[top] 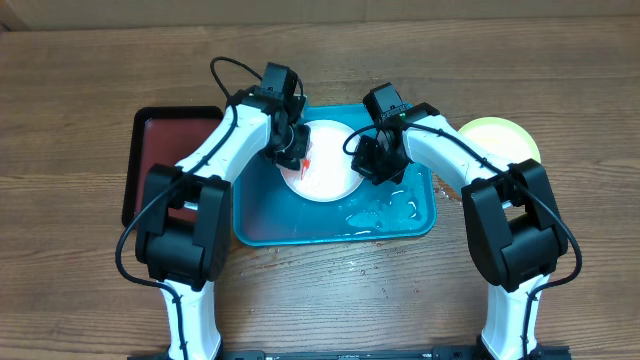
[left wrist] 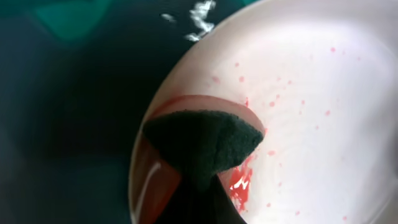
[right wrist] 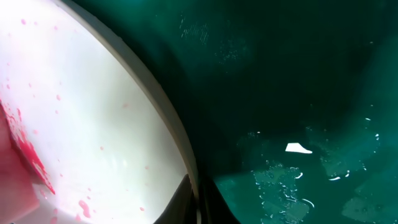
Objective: Clean dirty plates on tray and stack at the side
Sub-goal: 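Bring the sponge with the left gripper onto the white plate and scrub, then scrub the white plate center with the left sponge while right holds rim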
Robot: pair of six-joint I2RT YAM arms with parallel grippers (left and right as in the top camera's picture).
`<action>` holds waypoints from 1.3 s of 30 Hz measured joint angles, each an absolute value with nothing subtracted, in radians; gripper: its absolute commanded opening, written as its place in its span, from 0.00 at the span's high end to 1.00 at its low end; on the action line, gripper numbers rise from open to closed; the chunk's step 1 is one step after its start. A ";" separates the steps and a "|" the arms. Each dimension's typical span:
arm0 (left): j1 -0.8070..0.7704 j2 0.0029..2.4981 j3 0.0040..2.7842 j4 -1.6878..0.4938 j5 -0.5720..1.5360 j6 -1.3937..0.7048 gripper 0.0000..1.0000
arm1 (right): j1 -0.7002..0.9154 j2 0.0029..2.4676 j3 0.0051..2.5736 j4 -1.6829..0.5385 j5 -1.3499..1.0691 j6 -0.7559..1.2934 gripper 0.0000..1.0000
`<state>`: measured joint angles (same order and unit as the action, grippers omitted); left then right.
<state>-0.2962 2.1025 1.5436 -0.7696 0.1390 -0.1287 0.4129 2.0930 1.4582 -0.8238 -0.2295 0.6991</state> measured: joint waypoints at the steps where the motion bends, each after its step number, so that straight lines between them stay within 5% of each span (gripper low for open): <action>1: -0.296 2.103 1.544 -0.771 0.150 -0.130 0.96 | 0.413 2.093 1.458 -0.824 -0.230 0.699 0.96; 15: -0.401 2.103 1.521 -0.697 0.194 -0.287 0.96 | 0.413 2.093 1.458 -0.826 -0.229 0.699 0.96; 31: -0.451 2.102 1.516 -0.752 -0.212 -0.539 0.96 | 0.413 2.093 1.458 -0.828 -0.231 0.681 0.96; 39: -0.437 2.102 1.515 -0.672 0.035 -0.334 0.96 | 0.413 2.093 1.458 -0.830 -0.231 0.680 0.96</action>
<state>-0.4374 2.1021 1.5154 -0.6716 0.0353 -0.3336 0.4129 2.0930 1.4582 -0.8303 -0.2314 0.6804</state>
